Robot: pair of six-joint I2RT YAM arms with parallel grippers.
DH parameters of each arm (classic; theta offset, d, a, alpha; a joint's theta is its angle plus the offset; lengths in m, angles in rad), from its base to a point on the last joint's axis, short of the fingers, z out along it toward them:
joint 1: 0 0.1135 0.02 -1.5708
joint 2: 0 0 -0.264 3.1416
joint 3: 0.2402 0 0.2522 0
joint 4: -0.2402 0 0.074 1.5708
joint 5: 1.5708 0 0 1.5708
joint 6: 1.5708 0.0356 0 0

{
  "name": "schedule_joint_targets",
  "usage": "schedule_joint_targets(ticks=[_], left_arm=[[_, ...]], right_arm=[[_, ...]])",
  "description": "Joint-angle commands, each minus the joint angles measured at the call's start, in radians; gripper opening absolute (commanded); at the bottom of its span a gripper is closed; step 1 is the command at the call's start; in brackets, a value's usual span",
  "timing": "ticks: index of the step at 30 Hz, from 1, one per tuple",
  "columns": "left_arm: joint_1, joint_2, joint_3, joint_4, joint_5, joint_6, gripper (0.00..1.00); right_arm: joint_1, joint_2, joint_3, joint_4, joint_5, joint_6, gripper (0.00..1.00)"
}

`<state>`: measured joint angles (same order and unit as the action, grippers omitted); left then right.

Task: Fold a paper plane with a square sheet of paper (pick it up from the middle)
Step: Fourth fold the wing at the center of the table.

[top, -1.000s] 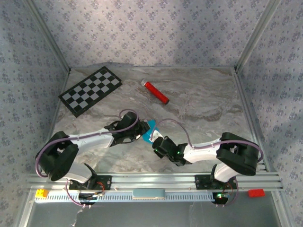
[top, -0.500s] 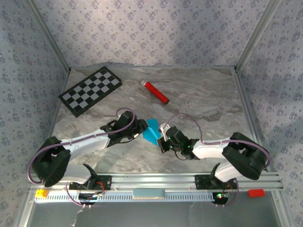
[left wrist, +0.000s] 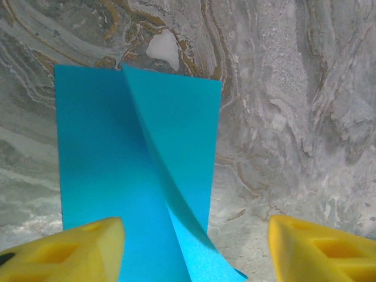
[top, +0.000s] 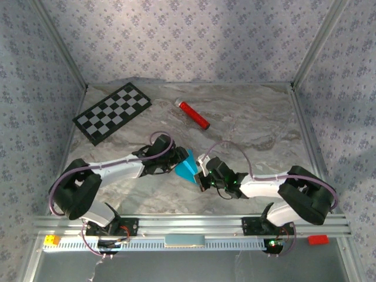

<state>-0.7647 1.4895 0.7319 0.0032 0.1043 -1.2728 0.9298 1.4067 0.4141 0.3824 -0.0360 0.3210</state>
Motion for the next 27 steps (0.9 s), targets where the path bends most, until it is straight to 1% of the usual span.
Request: schedule_joint_targets(ticks=[1,5,11,13,16,20,24,27], left_arm=[[0.011,0.017,0.019,-0.012,0.018,-0.031,0.59],[0.016,0.019,0.023,-0.052,0.016,-0.048,0.47],[0.024,0.017,0.012,-0.072,0.026,-0.074,0.38],[0.025,0.019,0.014,-0.077,0.036,-0.077,0.30],[0.026,0.014,0.018,-0.091,0.038,-0.082,0.15],[0.031,0.006,0.016,-0.097,0.039,-0.092,0.05],[0.033,0.004,0.021,-0.097,0.048,-0.094,0.01],[0.034,0.005,0.023,-0.098,0.054,-0.094,0.01]], right_arm=[[0.025,-0.026,0.020,-0.036,0.065,-0.056,0.04],[0.063,-0.030,0.025,-0.046,0.141,-0.091,0.05],[0.116,-0.025,0.042,-0.066,0.231,-0.154,0.06],[0.125,-0.024,0.045,-0.072,0.256,-0.156,0.07],[0.137,-0.023,0.045,-0.079,0.272,-0.167,0.10],[0.160,-0.009,0.048,-0.102,0.318,-0.183,0.15],[0.178,0.016,0.058,-0.127,0.342,-0.210,0.18],[0.194,0.028,0.067,-0.130,0.368,-0.228,0.20]])
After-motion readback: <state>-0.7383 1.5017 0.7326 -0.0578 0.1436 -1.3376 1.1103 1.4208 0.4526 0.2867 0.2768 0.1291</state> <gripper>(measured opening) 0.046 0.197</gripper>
